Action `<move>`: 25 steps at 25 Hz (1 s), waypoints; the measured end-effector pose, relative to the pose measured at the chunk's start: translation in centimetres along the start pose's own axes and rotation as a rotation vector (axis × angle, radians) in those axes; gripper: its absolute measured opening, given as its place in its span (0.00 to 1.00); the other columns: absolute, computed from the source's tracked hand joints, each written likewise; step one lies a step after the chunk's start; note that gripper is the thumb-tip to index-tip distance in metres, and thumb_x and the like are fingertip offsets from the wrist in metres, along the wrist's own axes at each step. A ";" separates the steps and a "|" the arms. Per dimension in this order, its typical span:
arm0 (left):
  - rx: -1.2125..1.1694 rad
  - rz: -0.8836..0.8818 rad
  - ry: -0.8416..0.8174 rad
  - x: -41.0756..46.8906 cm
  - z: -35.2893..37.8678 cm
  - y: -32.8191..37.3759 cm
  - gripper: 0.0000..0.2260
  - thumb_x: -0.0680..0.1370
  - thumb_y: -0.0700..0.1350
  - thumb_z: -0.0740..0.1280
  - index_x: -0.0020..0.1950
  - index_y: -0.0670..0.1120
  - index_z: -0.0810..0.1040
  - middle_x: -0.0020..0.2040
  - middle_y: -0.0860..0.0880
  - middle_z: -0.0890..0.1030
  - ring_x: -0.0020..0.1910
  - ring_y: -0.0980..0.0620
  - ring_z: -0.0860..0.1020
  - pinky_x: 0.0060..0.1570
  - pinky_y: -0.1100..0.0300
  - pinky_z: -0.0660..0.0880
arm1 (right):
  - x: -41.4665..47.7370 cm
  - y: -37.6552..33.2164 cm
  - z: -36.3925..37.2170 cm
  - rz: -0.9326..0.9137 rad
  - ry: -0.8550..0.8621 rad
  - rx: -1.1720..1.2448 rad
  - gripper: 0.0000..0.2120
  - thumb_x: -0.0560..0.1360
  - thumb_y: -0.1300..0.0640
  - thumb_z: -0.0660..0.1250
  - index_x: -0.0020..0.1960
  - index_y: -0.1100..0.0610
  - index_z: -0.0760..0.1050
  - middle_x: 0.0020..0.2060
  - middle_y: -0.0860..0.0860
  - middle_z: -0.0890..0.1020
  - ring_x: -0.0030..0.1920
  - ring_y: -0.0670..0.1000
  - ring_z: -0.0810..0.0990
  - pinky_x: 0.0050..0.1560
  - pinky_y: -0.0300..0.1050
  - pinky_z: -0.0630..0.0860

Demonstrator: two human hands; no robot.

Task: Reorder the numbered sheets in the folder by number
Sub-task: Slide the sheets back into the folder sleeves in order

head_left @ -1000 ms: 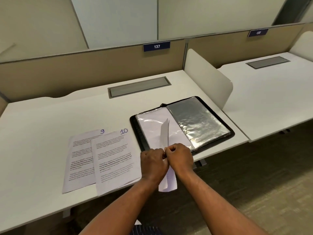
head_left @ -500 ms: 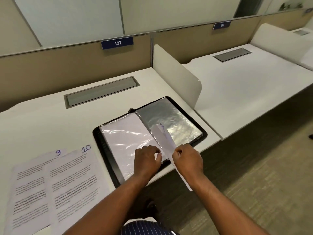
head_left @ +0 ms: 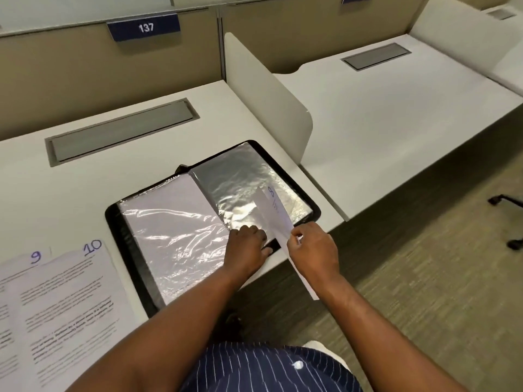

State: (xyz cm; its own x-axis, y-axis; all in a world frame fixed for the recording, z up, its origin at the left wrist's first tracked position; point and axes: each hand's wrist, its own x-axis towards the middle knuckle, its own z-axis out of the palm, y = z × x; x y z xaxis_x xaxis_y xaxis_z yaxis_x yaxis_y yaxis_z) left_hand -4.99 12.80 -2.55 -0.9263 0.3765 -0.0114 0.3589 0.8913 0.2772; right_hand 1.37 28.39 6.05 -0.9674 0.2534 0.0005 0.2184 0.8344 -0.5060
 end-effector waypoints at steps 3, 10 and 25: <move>0.040 -0.039 0.037 0.4 -0.1 0.9 0.10 0.76 0.53 0.65 0.44 0.50 0.84 0.40 0.50 0.82 0.44 0.46 0.79 0.42 0.53 0.64 | 0.8 1.8 -0.3 -0.043 -0.051 0.033 0.06 0.79 0.56 0.69 0.54 0.55 0.81 0.51 0.52 0.82 0.47 0.51 0.82 0.51 0.52 0.82; 0.074 -0.301 0.060 0.7 0.3 3.6 0.11 0.75 0.52 0.65 0.43 0.49 0.85 0.38 0.49 0.84 0.40 0.44 0.81 0.42 0.54 0.71 | 1.9 7.1 -3.2 -0.168 -0.173 0.164 0.10 0.79 0.55 0.70 0.60 0.53 0.79 0.57 0.49 0.80 0.55 0.48 0.82 0.51 0.40 0.82; -0.326 -0.665 -0.007 1.1 -0.7 4.4 0.03 0.75 0.51 0.73 0.44 0.53 0.85 0.45 0.53 0.85 0.46 0.49 0.81 0.50 0.53 0.77 | 1.2 11.6 -6.3 -0.350 -0.193 0.181 0.11 0.79 0.59 0.70 0.61 0.55 0.79 0.56 0.50 0.78 0.54 0.45 0.77 0.51 0.42 0.84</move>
State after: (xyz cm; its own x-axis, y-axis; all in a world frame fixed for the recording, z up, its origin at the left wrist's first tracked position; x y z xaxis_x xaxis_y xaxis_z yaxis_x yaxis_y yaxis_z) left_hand -4.52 16.99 -0.62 -0.9352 -0.2141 -0.2819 -0.3309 0.8117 0.4813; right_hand 3.51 41.43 5.59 -0.9890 -0.1400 0.0468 -0.1368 0.7500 -0.6471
